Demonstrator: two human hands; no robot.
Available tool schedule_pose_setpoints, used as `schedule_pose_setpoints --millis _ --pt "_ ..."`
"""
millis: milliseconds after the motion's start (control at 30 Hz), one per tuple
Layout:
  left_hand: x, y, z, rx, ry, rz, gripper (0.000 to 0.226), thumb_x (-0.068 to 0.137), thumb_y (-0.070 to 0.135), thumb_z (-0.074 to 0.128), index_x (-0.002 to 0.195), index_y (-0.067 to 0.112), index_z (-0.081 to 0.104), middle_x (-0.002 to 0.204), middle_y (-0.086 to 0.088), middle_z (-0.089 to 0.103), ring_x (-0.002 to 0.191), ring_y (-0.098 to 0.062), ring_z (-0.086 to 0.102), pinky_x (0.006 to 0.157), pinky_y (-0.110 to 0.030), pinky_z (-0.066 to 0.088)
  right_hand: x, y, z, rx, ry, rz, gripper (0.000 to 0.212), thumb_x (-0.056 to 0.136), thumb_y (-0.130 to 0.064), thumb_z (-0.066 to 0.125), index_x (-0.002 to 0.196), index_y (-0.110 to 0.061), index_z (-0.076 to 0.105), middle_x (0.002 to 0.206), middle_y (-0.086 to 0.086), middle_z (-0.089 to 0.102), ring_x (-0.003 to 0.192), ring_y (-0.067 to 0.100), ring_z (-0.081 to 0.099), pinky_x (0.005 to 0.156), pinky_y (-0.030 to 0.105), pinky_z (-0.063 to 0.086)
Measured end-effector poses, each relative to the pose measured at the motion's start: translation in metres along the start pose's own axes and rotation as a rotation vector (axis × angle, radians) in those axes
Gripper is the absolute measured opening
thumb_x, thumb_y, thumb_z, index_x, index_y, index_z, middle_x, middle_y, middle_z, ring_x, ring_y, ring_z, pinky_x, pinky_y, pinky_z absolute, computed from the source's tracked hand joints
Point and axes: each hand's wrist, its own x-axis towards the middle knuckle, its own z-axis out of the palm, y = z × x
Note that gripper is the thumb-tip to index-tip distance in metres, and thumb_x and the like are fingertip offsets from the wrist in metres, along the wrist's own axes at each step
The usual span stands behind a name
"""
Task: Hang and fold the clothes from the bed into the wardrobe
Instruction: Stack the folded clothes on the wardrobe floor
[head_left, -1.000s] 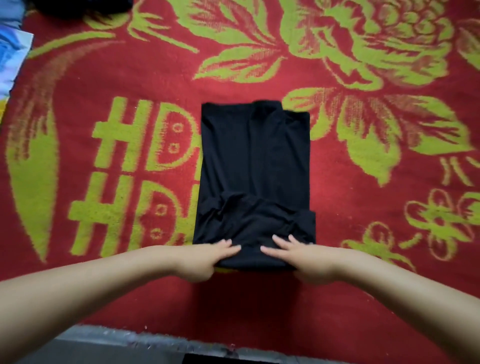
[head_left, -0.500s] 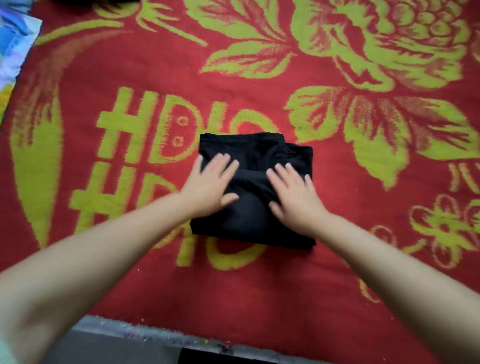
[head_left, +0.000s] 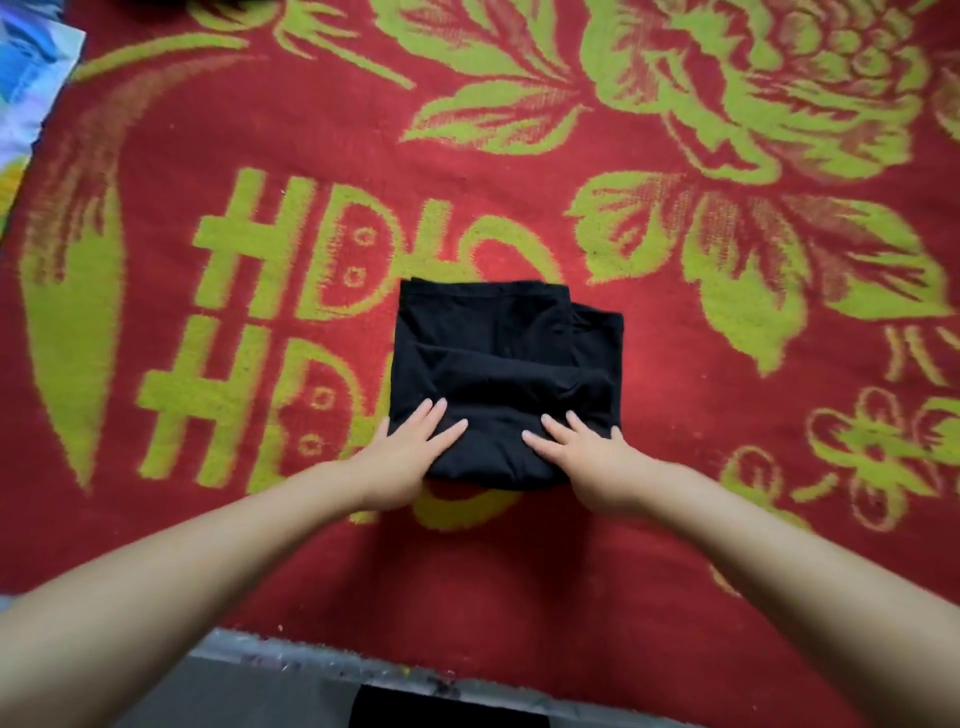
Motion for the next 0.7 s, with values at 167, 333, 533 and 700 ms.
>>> schedule_pose_setpoints --millis 167,333,533,700 --pt "-0.022 -0.022 -0.099 -0.482 -0.201 -0.002 0.056 0.077 -0.005 0.041 0.116 0.028 0.062 0.103 -0.002 0.068 0.079 -0.014 0.059 0.063 -0.02 0.046 -0.025 0.041 -0.096 0.277 -0.1 -0.123 0.054 0.083 -0.003 0.048 0.131 -0.029 0.054 0.115 -0.004 0.063 0.092 0.012 0.056 0.065 0.018 0.04" --pt "0.021 -0.05 -0.165 -0.982 0.291 -0.141 0.026 0.087 0.004 0.047 0.091 0.024 0.064 0.089 0.003 0.065 0.083 -0.015 0.058 0.071 -0.027 0.046 0.015 0.079 -0.147 0.382 0.342 0.155 0.043 0.088 -0.008 0.05 0.13 -0.018 0.052 0.124 0.008 0.058 0.106 0.024 0.054 0.08 0.029 0.041" --pt "0.088 -0.019 -0.114 -0.39 0.844 -0.465 0.06 0.099 0.036 0.035 0.152 0.017 0.015 0.159 -0.011 0.013 0.146 -0.028 0.011 0.115 -0.053 0.007 0.084 0.022 -0.106 0.121 0.754 0.3 0.055 0.102 -0.03 0.032 0.153 -0.019 0.016 0.162 0.004 0.005 0.149 0.023 -0.003 0.112 0.063 0.0" --pt "0.116 -0.006 -0.055 0.032 0.84 -0.233 0.057 0.101 0.041 0.019 0.152 0.026 0.0 0.161 0.002 -0.003 0.148 -0.014 -0.005 0.116 -0.054 -0.004 0.114 0.0 -0.048 0.082 0.786 0.294 0.057 0.102 -0.038 0.018 0.153 -0.023 -0.004 0.161 -0.006 -0.01 0.147 0.013 -0.013 0.112 0.058 -0.013"
